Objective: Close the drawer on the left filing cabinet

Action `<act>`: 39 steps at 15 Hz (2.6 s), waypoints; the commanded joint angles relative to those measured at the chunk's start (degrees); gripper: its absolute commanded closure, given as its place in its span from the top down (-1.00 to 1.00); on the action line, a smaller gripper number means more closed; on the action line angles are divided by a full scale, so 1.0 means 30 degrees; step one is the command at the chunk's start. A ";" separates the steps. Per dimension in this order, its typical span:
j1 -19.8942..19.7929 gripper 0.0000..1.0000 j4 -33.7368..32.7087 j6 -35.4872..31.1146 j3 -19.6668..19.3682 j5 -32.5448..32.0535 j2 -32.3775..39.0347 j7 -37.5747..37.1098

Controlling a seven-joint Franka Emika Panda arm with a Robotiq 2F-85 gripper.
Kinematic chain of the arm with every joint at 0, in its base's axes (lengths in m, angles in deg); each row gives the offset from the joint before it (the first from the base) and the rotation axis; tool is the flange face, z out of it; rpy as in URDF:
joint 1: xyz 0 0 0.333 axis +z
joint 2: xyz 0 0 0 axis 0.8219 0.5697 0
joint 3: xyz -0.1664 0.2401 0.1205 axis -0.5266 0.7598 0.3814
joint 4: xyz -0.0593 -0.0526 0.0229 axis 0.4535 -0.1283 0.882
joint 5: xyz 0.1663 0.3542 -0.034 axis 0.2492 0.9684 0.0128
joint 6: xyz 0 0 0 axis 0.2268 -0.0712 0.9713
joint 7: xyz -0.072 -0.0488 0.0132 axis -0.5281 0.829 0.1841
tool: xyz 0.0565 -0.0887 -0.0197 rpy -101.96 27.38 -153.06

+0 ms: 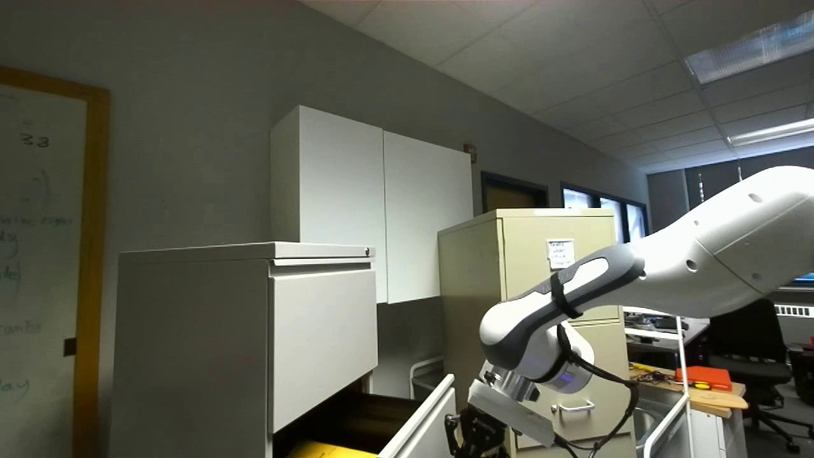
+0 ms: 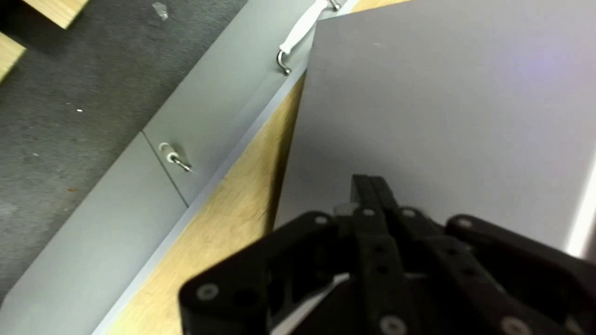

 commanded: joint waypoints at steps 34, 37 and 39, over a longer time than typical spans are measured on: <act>-0.0396 -1.00 -2.5288 1.1531 -0.0585 -0.2907 1.5935 -0.2436; -0.0425 -1.00 -2.7607 1.3214 -0.0611 -0.3443 1.7164 -0.2616; -0.0442 -1.00 -2.9109 1.4249 -0.0599 -0.3723 1.7882 -0.2660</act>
